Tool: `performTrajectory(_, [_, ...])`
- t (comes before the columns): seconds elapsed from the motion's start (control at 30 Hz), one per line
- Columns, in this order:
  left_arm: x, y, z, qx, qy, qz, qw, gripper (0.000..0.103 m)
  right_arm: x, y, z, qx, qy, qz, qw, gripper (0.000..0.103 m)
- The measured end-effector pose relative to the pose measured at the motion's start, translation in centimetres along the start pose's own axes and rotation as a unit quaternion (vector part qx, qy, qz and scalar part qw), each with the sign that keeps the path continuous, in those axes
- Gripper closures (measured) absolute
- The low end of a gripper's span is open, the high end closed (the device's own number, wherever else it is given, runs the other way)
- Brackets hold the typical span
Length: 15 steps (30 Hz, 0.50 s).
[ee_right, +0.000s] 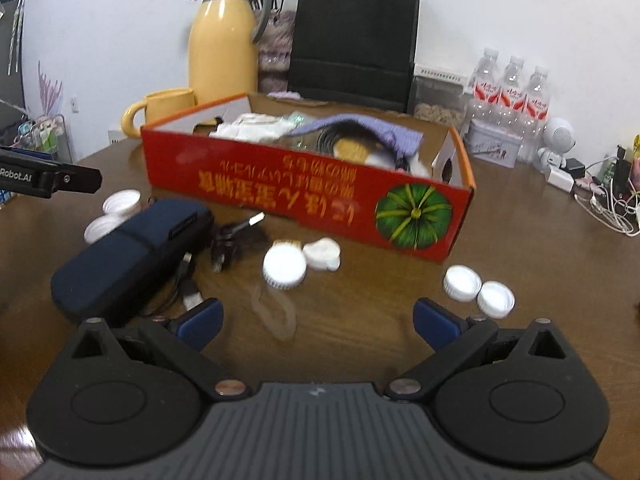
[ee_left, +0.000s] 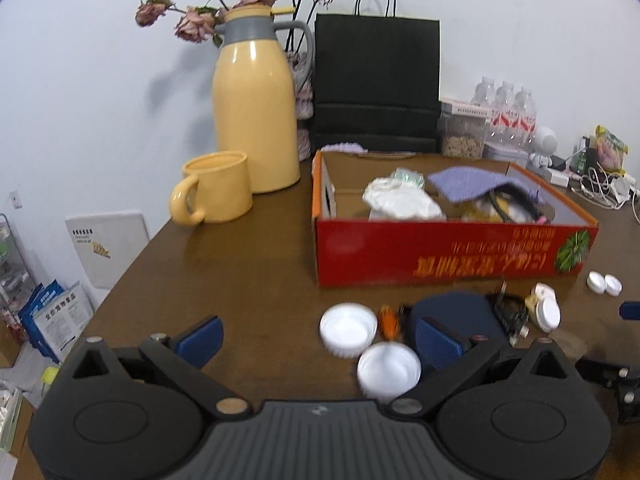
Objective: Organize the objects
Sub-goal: 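Withdraw both tools from the box toward the table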
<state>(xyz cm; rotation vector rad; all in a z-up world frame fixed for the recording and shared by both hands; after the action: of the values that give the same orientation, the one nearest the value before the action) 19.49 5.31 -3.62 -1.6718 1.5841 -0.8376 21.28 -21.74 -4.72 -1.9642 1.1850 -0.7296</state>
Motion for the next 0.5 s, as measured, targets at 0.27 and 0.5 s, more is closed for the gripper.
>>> performTrajectory(0.27, [-0.3, 2.6, 0.4, -0.028, 0.01, 0.0, 0.9996, 0.002, -0.4, 0.4, 0.6, -0.012, -0.013, 0.012, 1.0, 0.022])
performTrajectory(0.5, [0.7, 3.4, 1.5, -0.038, 0.027, 0.009, 0.9989, 0.006, -1.0, 0.5, 0.8, -0.008, -0.033, 0.016, 0.999, 0.06])
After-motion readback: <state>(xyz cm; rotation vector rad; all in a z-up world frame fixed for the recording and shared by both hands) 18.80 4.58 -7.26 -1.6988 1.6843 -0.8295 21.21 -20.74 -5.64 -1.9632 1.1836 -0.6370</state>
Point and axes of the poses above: each gripper's, at about its wrist camera, not at the fingertips, and z roughly the way its jaws point, x to its right, y to its underside, the point moved 7 cm from there along z, roughly the way its jaws point, and after that the axes turned 4 degrees about y, right-handed, at the moved point
